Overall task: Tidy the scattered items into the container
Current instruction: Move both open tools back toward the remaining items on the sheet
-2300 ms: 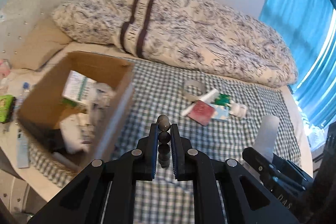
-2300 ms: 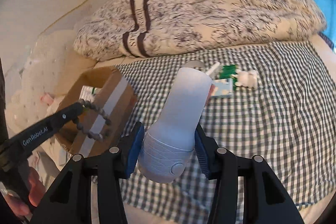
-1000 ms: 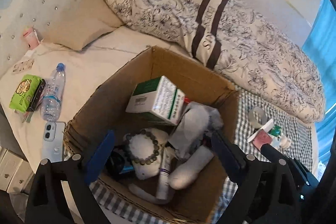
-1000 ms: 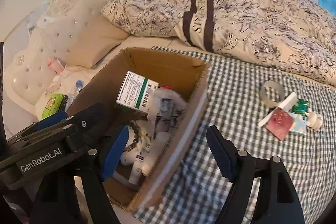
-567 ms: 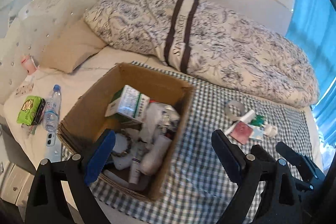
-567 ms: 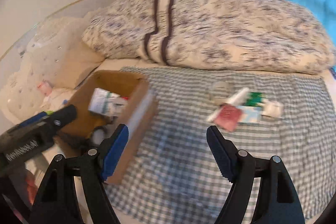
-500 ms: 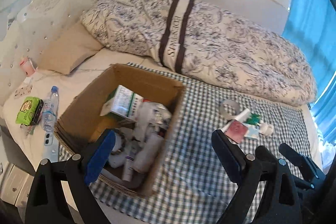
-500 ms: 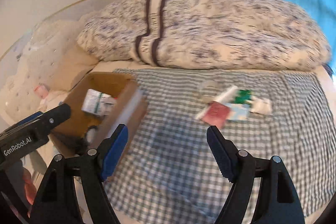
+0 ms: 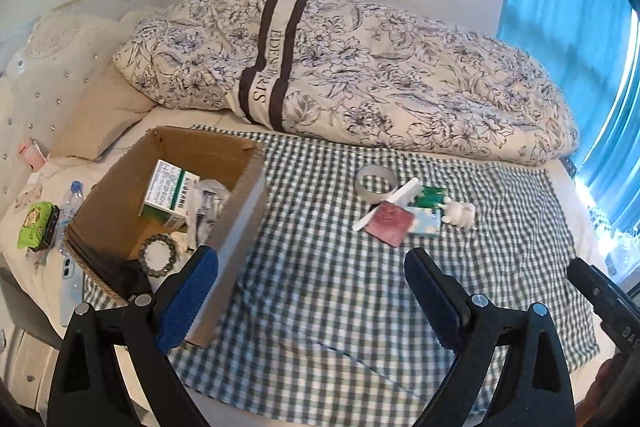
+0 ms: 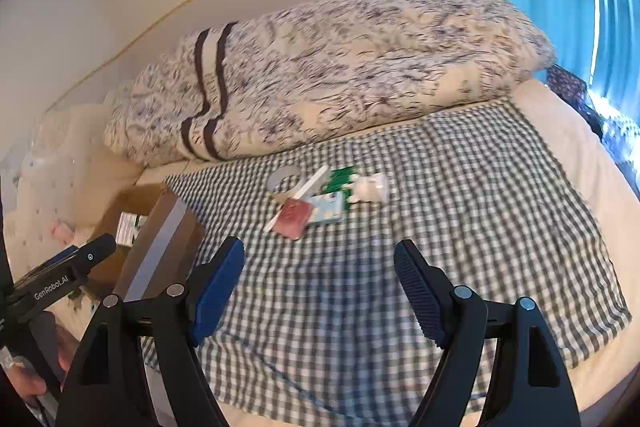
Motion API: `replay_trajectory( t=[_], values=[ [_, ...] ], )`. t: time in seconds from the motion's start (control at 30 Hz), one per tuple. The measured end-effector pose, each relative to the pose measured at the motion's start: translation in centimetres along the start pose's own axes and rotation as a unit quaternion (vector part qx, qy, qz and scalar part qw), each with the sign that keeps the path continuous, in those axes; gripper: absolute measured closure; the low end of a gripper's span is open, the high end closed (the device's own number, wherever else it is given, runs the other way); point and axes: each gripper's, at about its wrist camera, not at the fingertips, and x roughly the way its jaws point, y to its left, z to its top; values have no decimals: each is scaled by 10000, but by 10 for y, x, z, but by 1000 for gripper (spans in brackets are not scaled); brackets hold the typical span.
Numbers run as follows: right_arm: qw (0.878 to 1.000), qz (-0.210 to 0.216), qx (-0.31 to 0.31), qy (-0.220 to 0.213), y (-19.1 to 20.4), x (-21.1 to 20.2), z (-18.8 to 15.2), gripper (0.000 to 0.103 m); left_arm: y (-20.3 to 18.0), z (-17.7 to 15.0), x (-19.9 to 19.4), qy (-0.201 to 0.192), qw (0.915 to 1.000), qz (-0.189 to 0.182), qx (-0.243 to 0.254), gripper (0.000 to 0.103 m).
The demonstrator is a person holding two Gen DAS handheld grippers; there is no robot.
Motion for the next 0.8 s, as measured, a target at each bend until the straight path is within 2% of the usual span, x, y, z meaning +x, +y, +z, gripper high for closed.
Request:
replay_trajectory(
  t=[0.17, 0.3, 0.47, 0.7, 0.8],
  values=[
    [9997, 13, 223, 25, -31, 4, -2, 26, -26, 1, 11, 0, 9998, -39, 199, 4],
    [9994, -76, 323, 135, -48, 21, -2, 26, -48, -1, 40, 63, 9990, -210, 394, 4],
    [9985, -237, 319, 365, -68, 68, 7, 26, -68, -6, 105, 240, 9974, -268, 617, 4],
    [9962, -295, 325, 751, -80, 146, 22, 26, -88, -11, 206, 666, 9953, -520, 475, 4],
    [9953, -276, 341, 867, -83, 174, 25, 26, -97, -12, 238, 695, 9939, -507, 691, 4]
  ],
)
